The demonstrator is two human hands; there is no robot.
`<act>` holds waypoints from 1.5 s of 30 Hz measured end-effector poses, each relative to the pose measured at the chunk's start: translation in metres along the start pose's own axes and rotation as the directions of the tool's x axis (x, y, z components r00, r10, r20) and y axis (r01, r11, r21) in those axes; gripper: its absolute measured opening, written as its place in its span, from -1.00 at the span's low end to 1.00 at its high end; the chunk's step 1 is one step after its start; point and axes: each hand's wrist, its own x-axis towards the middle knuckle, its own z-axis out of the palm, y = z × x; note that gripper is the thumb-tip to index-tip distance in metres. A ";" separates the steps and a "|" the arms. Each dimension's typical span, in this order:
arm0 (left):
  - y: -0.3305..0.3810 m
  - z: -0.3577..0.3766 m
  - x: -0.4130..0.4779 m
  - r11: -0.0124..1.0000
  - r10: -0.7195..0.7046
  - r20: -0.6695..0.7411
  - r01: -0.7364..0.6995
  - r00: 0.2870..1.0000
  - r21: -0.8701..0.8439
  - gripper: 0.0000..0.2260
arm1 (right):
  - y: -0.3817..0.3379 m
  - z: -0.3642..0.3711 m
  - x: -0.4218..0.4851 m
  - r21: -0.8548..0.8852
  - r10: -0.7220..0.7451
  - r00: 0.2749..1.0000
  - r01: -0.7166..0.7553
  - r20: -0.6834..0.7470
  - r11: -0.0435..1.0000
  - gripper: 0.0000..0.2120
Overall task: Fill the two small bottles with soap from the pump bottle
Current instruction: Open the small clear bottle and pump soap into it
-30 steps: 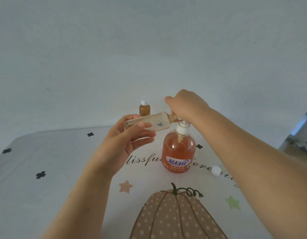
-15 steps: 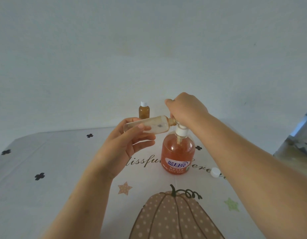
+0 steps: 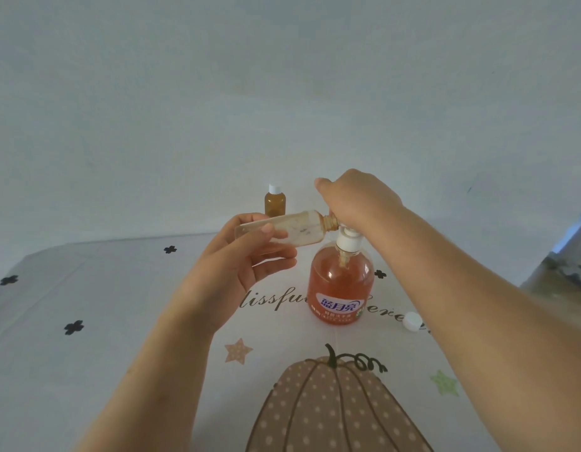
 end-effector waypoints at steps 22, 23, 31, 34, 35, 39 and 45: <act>-0.002 -0.002 -0.001 1.000 0.000 0.027 0.000 1.000 0.005 -0.81 | -0.011 -0.018 -0.018 -0.135 0.005 0.998 0.002 0.056 0.991 -0.61; -0.002 -0.003 -0.001 1.000 -0.003 0.023 0.003 1.000 0.007 -0.81 | -0.013 -0.018 -0.019 -0.098 0.008 0.998 -0.003 0.057 0.995 -0.61; -0.005 -0.007 0.001 1.000 -0.012 0.012 0.011 1.000 0.028 -0.82 | -0.005 -0.006 -0.017 -0.128 -0.060 0.987 0.079 0.150 0.989 -0.58; -0.005 -0.007 0.001 0.999 -0.010 0.017 0.010 1.000 0.030 -0.79 | -0.006 -0.007 -0.023 -0.094 -0.072 0.988 0.085 0.135 0.992 -0.61; -0.005 -0.007 0.001 0.999 -0.006 0.017 0.005 1.000 0.036 -0.79 | -0.006 -0.008 -0.024 -0.085 -0.071 0.990 0.082 0.126 0.993 -0.61; -0.003 -0.005 -0.001 0.998 0.022 0.008 -0.022 1.000 0.059 -0.82 | -0.004 -0.009 -0.022 -0.074 -0.058 0.992 0.067 0.108 0.995 -0.60; -0.002 -0.004 -0.002 0.998 0.036 0.032 -0.037 0.999 0.044 -0.83 | -0.009 -0.015 -0.015 -0.103 -0.025 0.996 0.034 0.086 0.994 -0.43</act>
